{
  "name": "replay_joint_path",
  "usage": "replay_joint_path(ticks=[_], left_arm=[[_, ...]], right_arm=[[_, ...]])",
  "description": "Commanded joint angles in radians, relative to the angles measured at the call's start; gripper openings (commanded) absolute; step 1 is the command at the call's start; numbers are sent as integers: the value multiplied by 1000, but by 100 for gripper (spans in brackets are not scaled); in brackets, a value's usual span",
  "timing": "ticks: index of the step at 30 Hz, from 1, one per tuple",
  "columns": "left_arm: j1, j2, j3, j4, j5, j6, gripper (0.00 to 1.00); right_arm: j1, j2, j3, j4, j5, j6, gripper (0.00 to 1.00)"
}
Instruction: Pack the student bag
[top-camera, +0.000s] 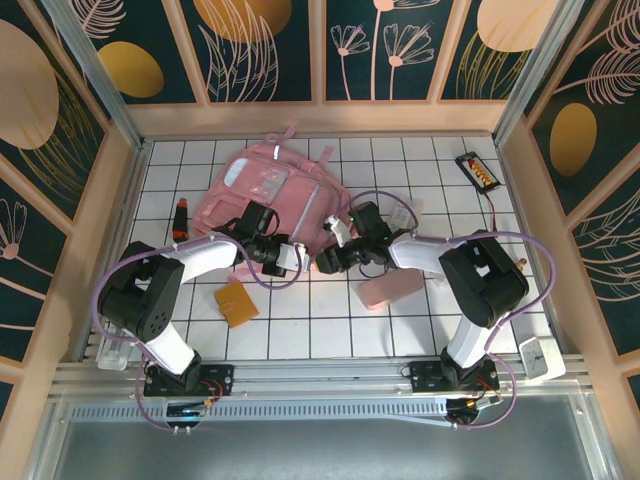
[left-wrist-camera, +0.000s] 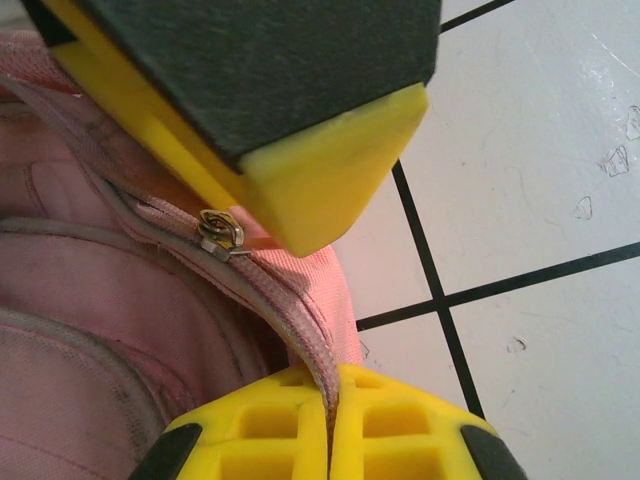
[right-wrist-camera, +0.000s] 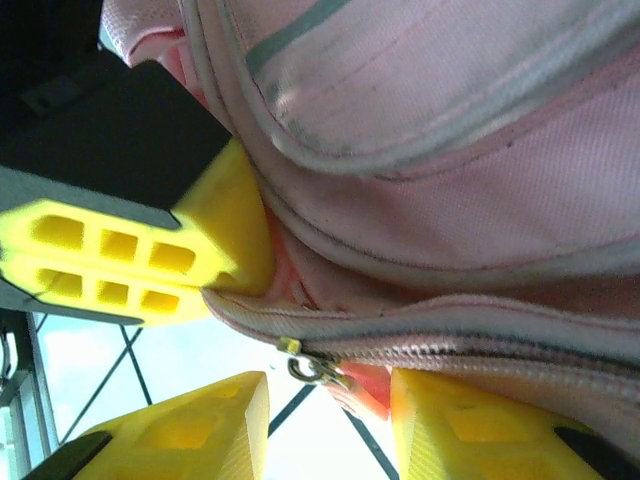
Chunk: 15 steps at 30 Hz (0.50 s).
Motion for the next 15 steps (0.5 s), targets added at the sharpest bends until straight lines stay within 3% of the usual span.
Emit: replay_joint_path(ticks=[1, 9, 13, 15], left_arm=[[-4, 8, 24, -33, 64, 30, 0], [-4, -1, 21, -42, 55, 28, 0], [-4, -6, 21, -51, 48, 31, 0], [-4, -7, 20, -53, 47, 30, 0]], right_arm=[[-3, 38, -32, 52, -14, -14, 33], [-4, 26, -37, 109, -99, -14, 14], [-9, 6, -34, 84, -111, -38, 14], [-15, 0, -40, 82, -112, -44, 22]])
